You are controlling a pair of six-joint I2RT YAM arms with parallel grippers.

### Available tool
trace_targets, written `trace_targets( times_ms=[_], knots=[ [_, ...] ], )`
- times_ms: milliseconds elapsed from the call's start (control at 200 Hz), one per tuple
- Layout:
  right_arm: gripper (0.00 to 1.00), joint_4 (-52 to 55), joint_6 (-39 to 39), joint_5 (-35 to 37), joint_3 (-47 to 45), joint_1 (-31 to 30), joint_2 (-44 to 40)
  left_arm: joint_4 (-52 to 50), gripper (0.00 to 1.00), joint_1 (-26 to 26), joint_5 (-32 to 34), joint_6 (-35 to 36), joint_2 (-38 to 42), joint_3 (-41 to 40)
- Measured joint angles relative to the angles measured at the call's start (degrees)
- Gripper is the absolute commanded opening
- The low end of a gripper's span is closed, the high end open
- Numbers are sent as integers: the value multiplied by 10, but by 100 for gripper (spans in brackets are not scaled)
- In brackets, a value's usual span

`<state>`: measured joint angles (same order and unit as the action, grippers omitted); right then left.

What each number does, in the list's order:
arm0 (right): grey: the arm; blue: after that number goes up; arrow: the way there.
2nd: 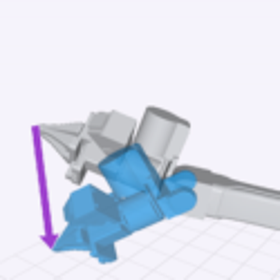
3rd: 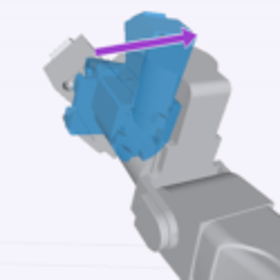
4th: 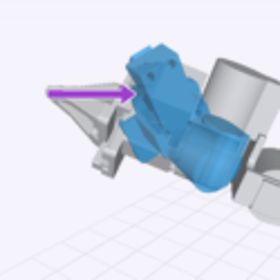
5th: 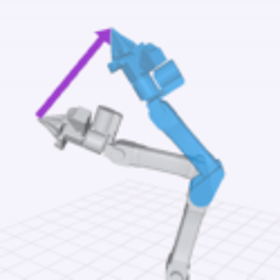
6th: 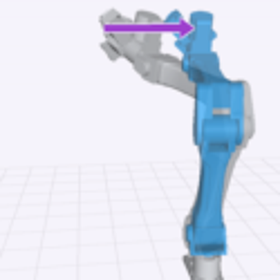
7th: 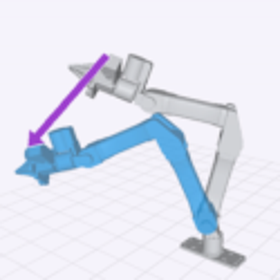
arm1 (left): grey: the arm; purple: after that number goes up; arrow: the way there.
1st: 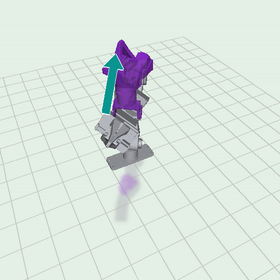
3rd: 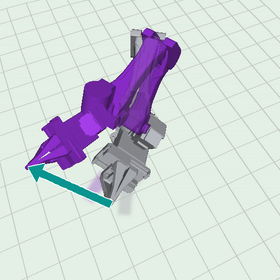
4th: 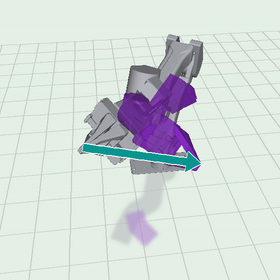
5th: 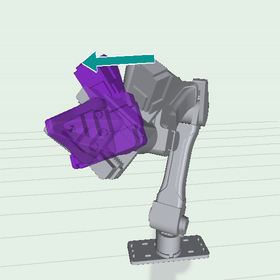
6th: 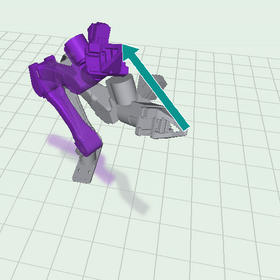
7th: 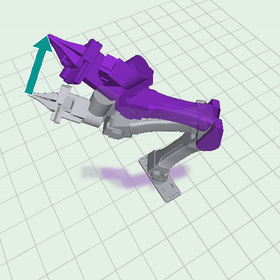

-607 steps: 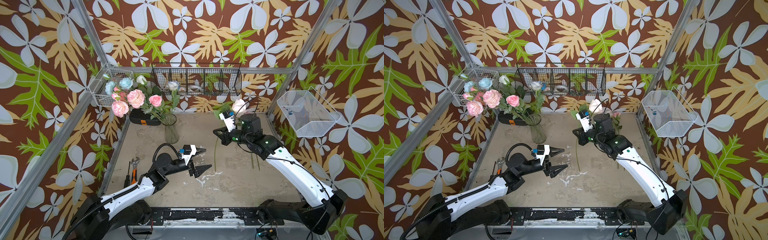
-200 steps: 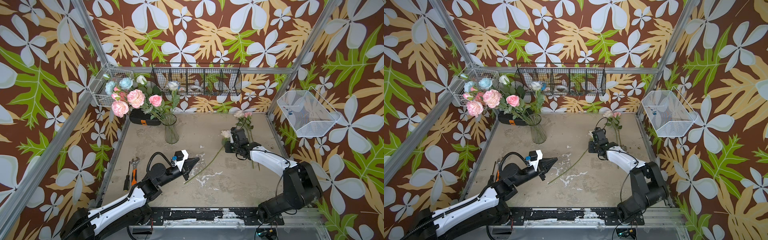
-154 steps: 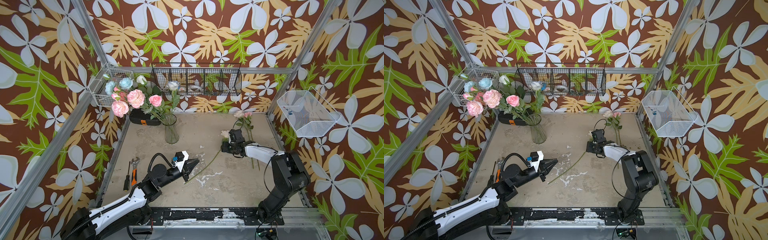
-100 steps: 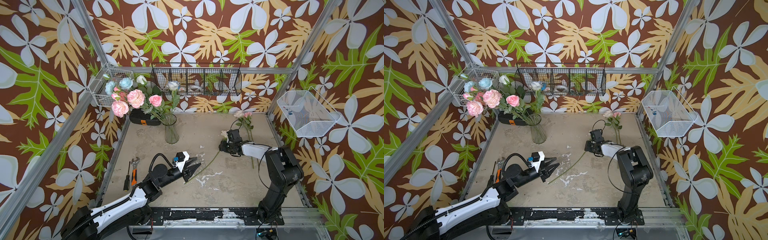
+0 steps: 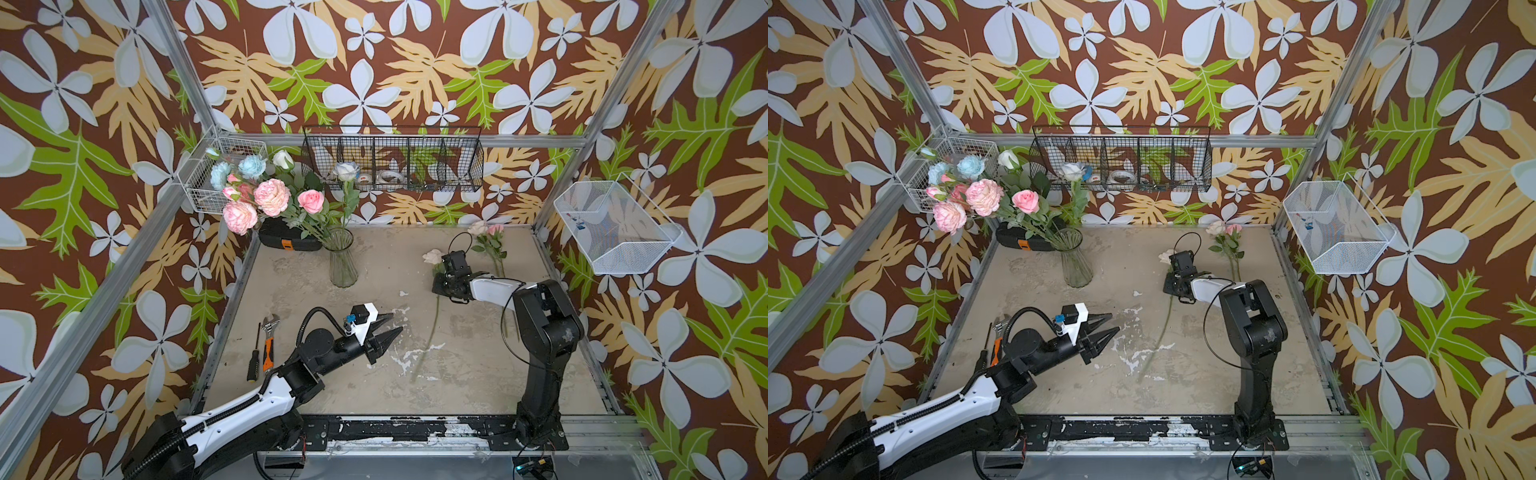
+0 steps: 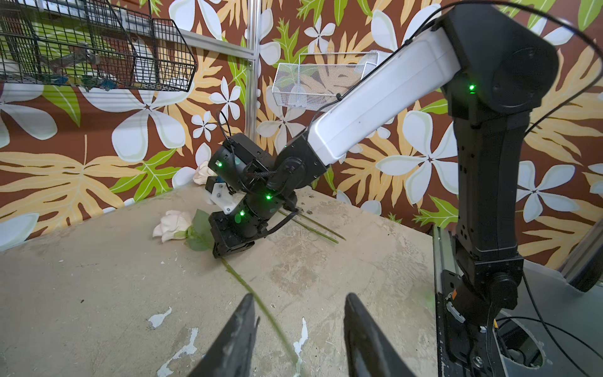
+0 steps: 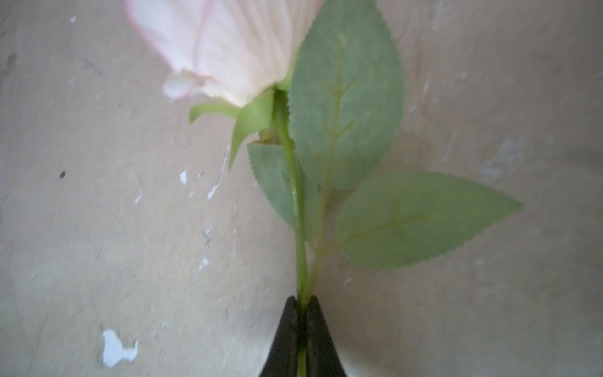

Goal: Pick out pink flowers from the vase
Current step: Move the flower to the center of the board.

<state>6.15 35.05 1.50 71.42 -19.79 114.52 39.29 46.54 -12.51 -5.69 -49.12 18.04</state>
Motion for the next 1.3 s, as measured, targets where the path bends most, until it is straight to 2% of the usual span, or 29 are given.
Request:
trace_targets(
  times_ms=[205, 385, 515, 751, 926, 981, 1066, 1111, 1296],
  knots=[
    [0, 68, -68, 56, 132, 43, 58, -7, 47, 0, 0, 0, 25, -2],
    [0, 149, -181, 82, 297, 113, 145, -12, 48, 0, 4, 0, 50, -13],
    [0, 202, -251, 81, 378, 161, 184, -13, 48, 0, 5, 0, 54, -15],
    [0, 263, -354, 54, 461, 177, 237, -15, 48, 0, 5, 7, 50, -7],
    [0, 288, -386, 51, 500, 183, 248, -16, 48, 0, 5, 8, 49, -6],
    [5, 290, -391, 55, 510, 184, 249, -16, 48, 0, 5, 8, 50, -6],
    [19, 294, -398, 63, 514, 184, 249, -16, 48, 0, 5, 8, 52, -5],
    [24, 296, -399, 63, 514, 183, 249, -17, 48, 0, 5, 8, 53, -4],
    [29, 301, -402, 62, 513, 182, 240, -21, 49, 0, 7, 12, 57, 0]
  ],
)
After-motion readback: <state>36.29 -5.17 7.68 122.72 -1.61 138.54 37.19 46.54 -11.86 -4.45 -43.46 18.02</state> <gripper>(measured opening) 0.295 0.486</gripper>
